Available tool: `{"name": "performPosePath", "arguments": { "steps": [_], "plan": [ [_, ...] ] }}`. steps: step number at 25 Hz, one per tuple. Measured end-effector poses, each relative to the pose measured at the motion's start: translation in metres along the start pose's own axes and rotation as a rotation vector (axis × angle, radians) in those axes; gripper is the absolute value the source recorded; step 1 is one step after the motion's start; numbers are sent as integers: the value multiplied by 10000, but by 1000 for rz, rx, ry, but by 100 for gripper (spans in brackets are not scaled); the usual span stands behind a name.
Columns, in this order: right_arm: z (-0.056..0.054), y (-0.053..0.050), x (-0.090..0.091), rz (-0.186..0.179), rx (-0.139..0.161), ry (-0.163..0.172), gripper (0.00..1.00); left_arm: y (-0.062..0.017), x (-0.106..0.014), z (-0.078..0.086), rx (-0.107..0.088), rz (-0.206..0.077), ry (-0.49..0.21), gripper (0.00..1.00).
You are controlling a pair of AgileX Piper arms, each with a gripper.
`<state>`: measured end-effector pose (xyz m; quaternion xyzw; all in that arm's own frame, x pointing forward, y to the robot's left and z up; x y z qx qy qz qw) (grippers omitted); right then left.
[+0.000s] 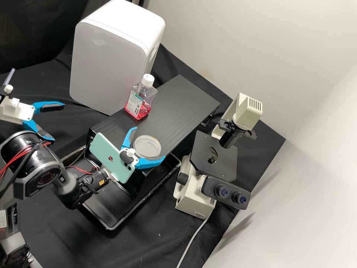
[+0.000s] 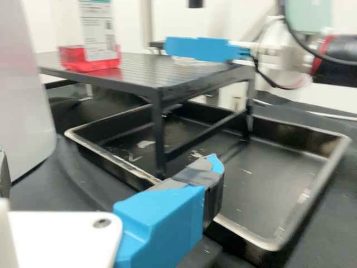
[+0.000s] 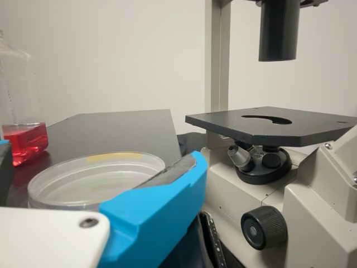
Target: Place the lid on the petri dish
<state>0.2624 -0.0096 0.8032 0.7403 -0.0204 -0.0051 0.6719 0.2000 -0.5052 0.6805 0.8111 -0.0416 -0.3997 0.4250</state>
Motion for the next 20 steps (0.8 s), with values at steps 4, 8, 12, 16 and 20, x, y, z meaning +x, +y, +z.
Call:
{"name": "performPosePath", "arguments": {
  "steps": [4, 8, 12, 16, 20],
  "plan": [
    [-29, -11, -81, 27, -62, -26, 100, 30, 11, 0, 61, 32, 70, 100],
    [-50, -51, -193, 60, -69, -57, 100, 91, -44, 36, 81, 72, 126, 100],
    [-52, -79, -281, 69, -64, -72, 100, 98, -64, 52, 97, 75, 125, 100],
    [-82, -53, -366, 75, 2, -56, 100, 93, -69, 52, 108, 72, 126, 100],
    [-91, -27, -377, 85, 39, -48, 100, 93, -69, 52, 108, 72, 126, 100]
  ]
}}
